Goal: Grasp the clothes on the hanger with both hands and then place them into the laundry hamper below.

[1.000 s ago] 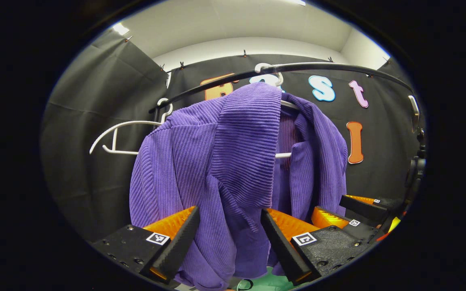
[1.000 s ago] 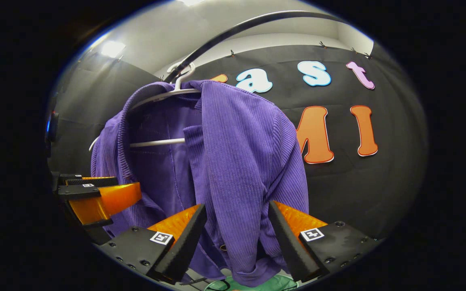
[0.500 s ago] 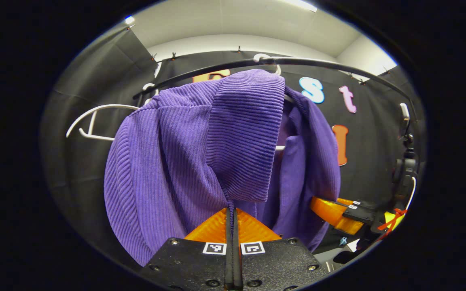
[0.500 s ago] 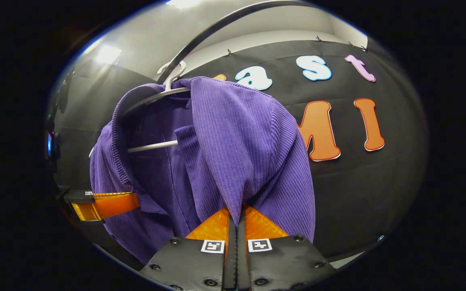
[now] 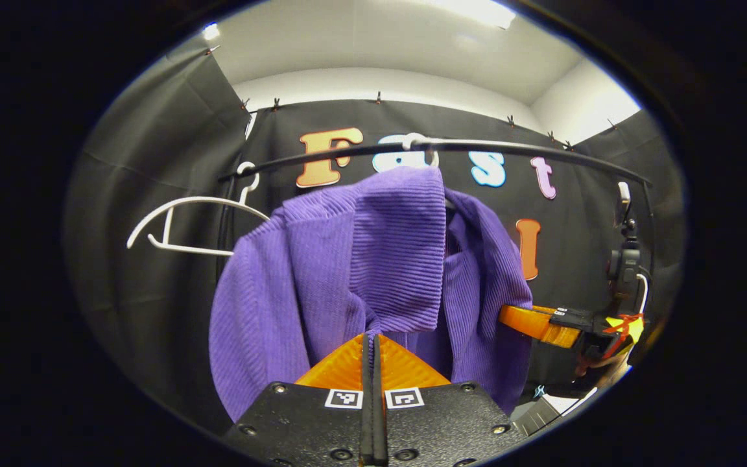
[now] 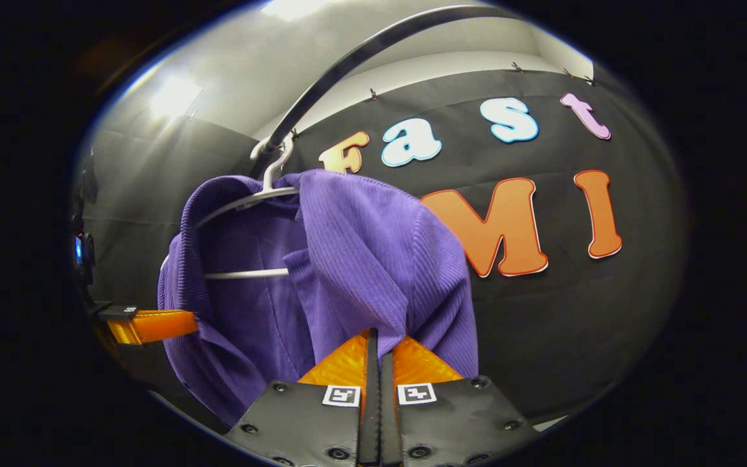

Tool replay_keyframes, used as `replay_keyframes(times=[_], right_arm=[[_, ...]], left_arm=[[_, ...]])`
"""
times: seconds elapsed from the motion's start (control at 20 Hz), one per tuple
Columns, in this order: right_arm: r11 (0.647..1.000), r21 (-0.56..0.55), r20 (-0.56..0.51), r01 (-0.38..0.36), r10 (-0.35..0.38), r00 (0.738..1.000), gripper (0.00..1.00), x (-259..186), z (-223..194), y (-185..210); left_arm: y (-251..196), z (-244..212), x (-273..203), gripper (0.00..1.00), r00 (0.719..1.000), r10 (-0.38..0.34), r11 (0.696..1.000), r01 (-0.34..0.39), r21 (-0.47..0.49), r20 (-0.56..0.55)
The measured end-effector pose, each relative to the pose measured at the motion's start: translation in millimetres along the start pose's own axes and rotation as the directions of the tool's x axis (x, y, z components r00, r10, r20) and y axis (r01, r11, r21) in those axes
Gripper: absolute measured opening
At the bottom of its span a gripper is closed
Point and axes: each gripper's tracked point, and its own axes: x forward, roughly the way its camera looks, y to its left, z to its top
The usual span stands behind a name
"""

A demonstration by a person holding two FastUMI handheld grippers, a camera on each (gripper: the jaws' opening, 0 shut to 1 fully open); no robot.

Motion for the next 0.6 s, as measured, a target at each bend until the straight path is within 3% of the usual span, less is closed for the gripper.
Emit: replay_keyframes(times=[0.15, 0.25, 0.35, 0.6], right_arm=[[0.999, 0.018, 0.024, 0.045, -0.045, 0.999, 0.08, 4, 26, -20], [0.994, 0.001, 0.059, 0.108, -0.108, 0.992, 0.11, 1, 41, -39], [0.986, -0.025, 0.107, 0.166, -0.163, 0.981, 0.08, -6, 59, -52], [0.955, -0.055, 0.219, 0.291, -0.273, 0.937, 0.07, -15, 91, -68]], left_arm=[[17, 29, -16, 0.0, 0.998, 0.031, 0.999, -0.032, 0.012, 0.056], [34, 47, -28, 0.0, 0.994, 0.065, 0.998, -0.067, 0.011, 0.093], [53, 67, -38, 0.0, 0.986, 0.106, 0.994, -0.108, 0.014, 0.13], [118, 123, -50, 0.0, 0.933, 0.258, 0.956, -0.283, 0.07, 0.25]])
